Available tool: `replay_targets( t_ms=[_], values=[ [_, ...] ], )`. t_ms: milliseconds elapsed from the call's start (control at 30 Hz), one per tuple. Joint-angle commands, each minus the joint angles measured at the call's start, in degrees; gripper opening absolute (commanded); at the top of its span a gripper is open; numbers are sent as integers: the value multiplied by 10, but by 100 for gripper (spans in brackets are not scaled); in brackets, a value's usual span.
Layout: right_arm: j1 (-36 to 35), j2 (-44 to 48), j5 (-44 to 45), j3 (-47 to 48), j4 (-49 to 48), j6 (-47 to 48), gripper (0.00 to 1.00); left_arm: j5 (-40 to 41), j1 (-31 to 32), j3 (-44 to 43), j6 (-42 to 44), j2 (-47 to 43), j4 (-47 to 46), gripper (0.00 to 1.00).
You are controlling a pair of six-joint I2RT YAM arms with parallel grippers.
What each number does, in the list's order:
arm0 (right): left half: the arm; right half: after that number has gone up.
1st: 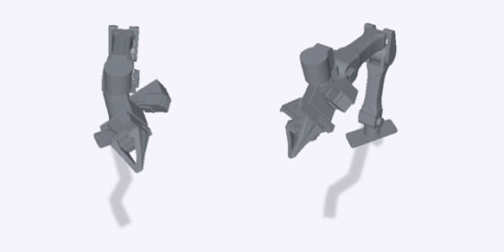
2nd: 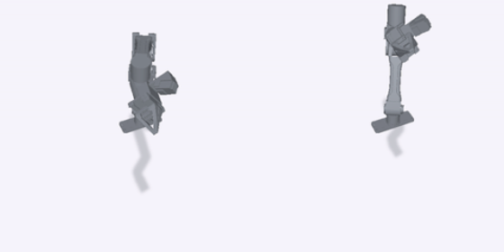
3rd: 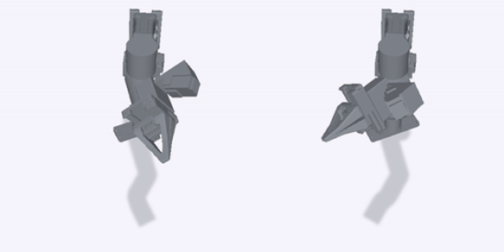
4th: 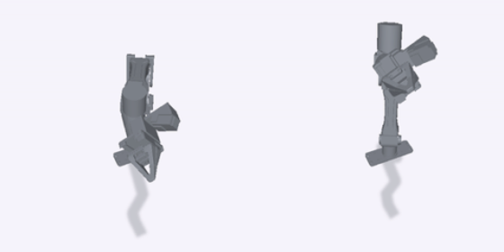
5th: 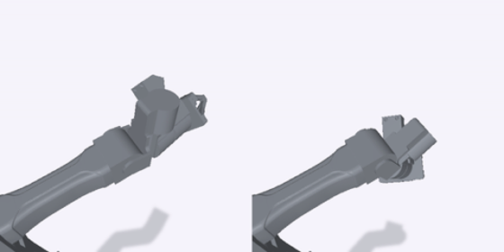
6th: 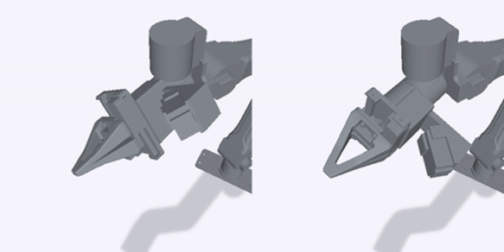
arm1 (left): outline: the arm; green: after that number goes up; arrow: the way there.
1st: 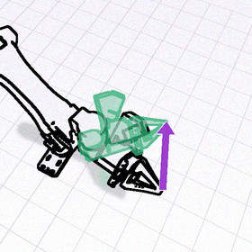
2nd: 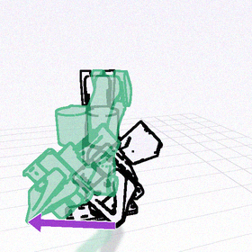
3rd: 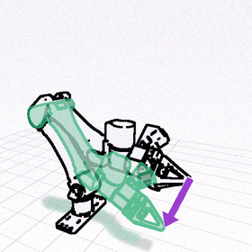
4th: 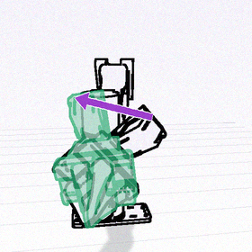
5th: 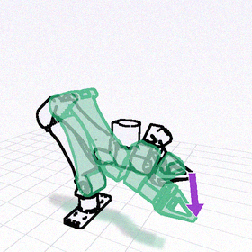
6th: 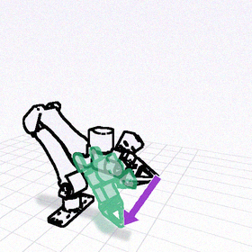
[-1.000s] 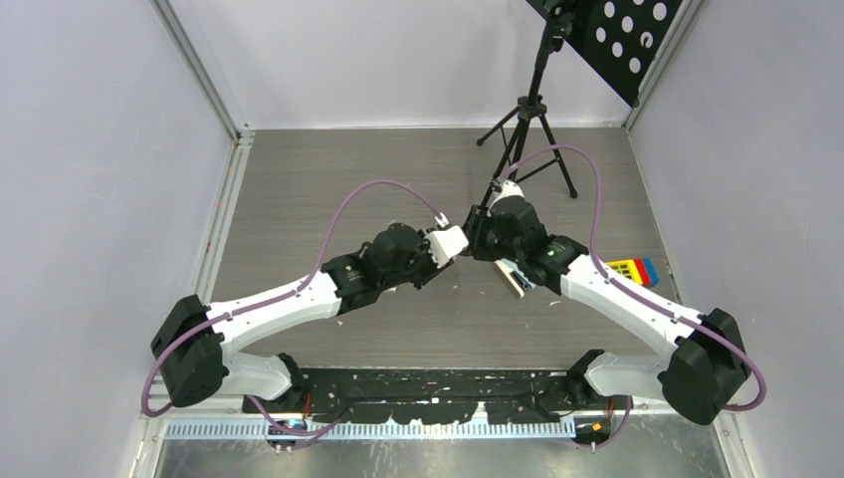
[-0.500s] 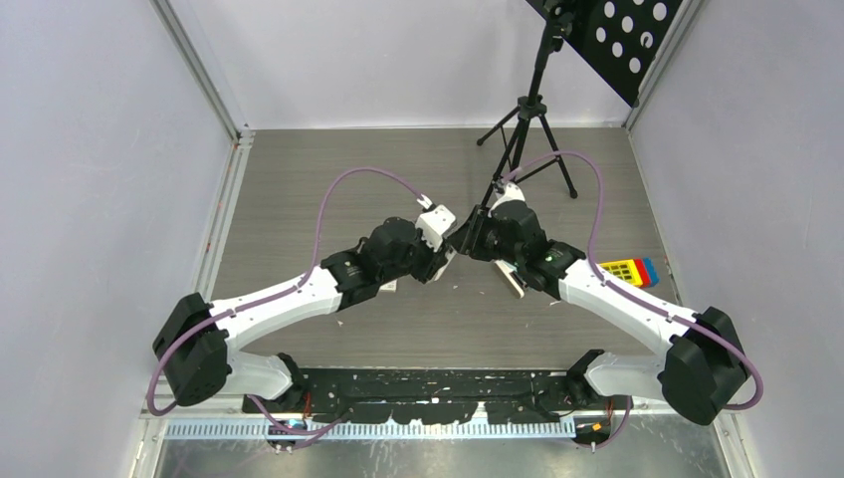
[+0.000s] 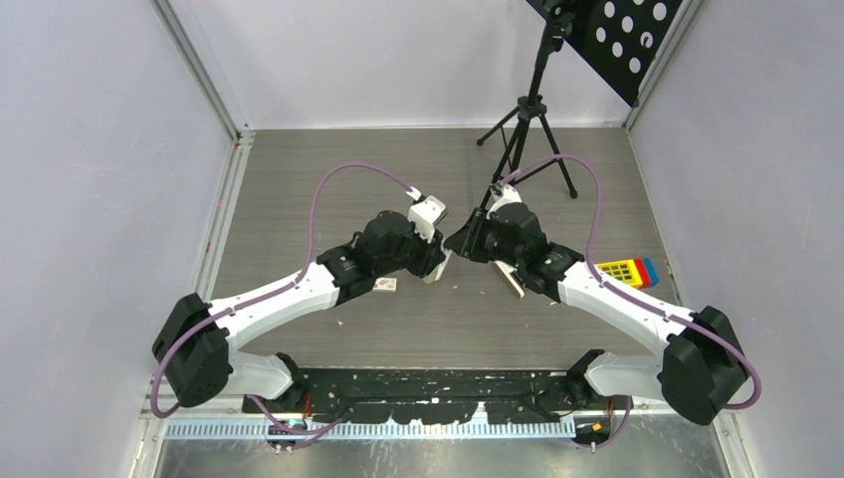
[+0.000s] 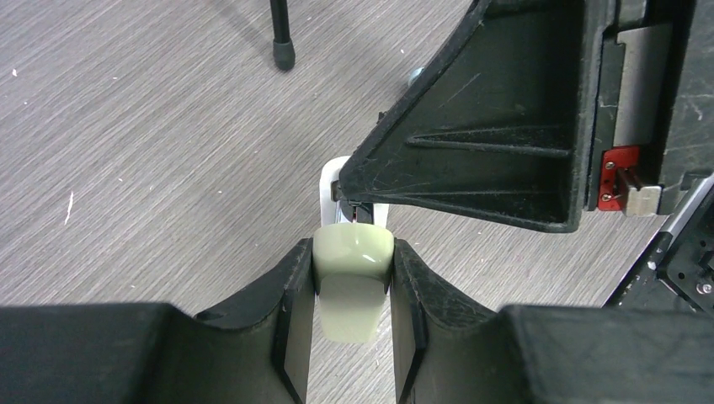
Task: Load the staples into the stapler
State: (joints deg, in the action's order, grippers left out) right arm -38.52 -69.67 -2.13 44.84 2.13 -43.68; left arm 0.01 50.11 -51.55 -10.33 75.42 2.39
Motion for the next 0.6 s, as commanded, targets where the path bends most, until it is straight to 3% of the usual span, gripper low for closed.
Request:
replay_targets(
  t_ms=[0, 233, 567],
  values=[
    [-3, -11, -21, -9, -53, 8, 27, -52, -2, -12, -8, -14, -77, 0],
    [5, -15, -11, -11, -54, 6, 1, -56, -5, 8, 7, -45, -96, 0],
    [140, 48, -95, -53, -128, -115, 0, -5, -42, 77, 31, -141, -125, 0]
  ],
)
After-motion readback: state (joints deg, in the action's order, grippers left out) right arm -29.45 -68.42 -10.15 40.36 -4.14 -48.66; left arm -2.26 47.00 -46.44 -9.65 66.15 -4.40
